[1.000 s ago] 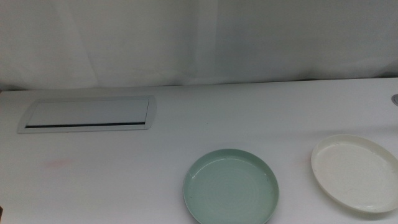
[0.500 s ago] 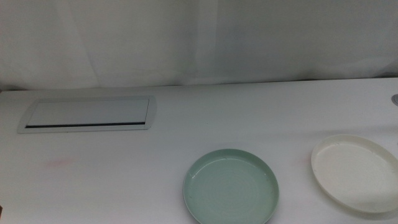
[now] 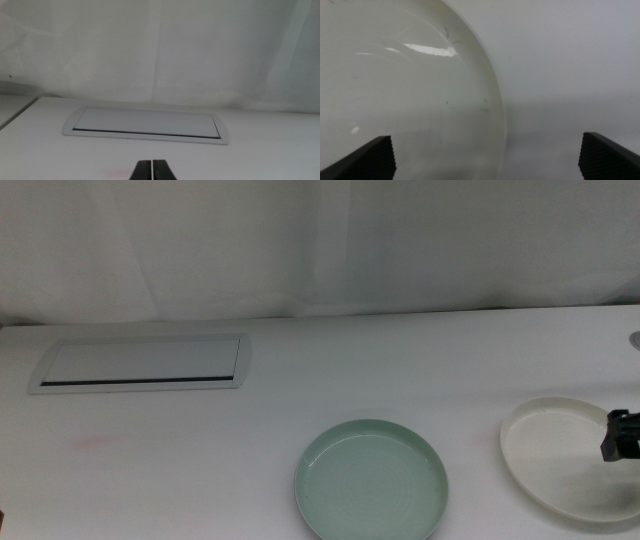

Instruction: Stack the three bowls on top of each other.

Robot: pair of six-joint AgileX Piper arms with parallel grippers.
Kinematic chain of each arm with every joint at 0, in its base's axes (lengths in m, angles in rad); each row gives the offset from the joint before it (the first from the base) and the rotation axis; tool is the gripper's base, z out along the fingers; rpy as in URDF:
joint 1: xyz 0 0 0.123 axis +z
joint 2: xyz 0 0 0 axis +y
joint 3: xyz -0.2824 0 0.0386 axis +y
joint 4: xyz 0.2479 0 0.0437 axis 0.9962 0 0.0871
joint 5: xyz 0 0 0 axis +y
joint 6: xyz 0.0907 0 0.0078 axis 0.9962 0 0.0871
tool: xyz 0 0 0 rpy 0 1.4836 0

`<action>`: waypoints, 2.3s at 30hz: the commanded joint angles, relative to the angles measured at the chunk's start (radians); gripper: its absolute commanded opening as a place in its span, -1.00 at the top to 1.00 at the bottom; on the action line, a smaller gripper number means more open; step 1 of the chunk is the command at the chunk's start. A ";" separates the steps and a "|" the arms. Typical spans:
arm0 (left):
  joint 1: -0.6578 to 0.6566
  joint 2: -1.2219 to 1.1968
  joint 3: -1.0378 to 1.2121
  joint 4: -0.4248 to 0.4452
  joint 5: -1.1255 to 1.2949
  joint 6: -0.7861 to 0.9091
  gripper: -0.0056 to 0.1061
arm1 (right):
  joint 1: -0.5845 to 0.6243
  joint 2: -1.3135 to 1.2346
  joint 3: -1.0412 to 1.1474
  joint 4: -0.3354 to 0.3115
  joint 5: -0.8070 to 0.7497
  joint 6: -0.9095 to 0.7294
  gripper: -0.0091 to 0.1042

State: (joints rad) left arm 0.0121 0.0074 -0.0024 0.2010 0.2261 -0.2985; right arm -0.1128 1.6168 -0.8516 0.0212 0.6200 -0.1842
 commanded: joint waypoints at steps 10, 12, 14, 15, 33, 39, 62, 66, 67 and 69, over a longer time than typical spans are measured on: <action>-0.004 -0.035 0.040 -0.004 -0.013 -0.002 0.93 | 0.004 0.099 0.002 0.001 -0.054 0.027 -0.50; -0.004 -0.035 0.040 -0.002 -0.013 -0.002 0.93 | 0.004 0.106 0.002 0.001 -0.055 0.027 -0.26; -0.004 -0.035 0.040 0.001 -0.013 -0.002 0.93 | 0.004 0.125 0.002 0.009 -0.051 0.027 0.17; -0.004 -0.035 0.040 0.001 -0.013 -0.002 0.93 | 0.004 0.137 0.002 0.010 -0.046 0.027 0.33; -0.004 -0.035 0.040 0.001 -0.013 -0.002 0.93 | 0.002 0.133 -0.045 0.006 -0.012 0.054 0.88; -0.004 -0.035 0.040 0.001 -0.013 -0.002 0.93 | 0.002 0.030 -0.071 -0.021 0.033 0.054 0.88; -0.004 -0.035 0.040 0.001 -0.013 -0.002 0.93 | 0.004 -0.392 -0.074 0.202 0.185 -0.021 0.88; -0.004 -0.035 0.040 0.001 -0.013 -0.002 0.93 | 0.047 -0.390 -0.074 0.304 0.188 -0.060 0.88; -0.004 -0.035 0.040 0.001 -0.013 -0.002 0.93 | 0.074 -0.388 -0.074 0.304 0.181 -0.053 0.88; -0.004 -0.035 0.040 0.001 -0.013 -0.002 0.93 | 0.137 -0.383 -0.074 0.306 0.162 -0.036 0.88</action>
State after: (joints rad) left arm 0.0121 0.0074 -0.0024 0.2044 0.2261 -0.2985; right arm -0.0098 1.2324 -0.9218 0.3062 0.8002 -0.2169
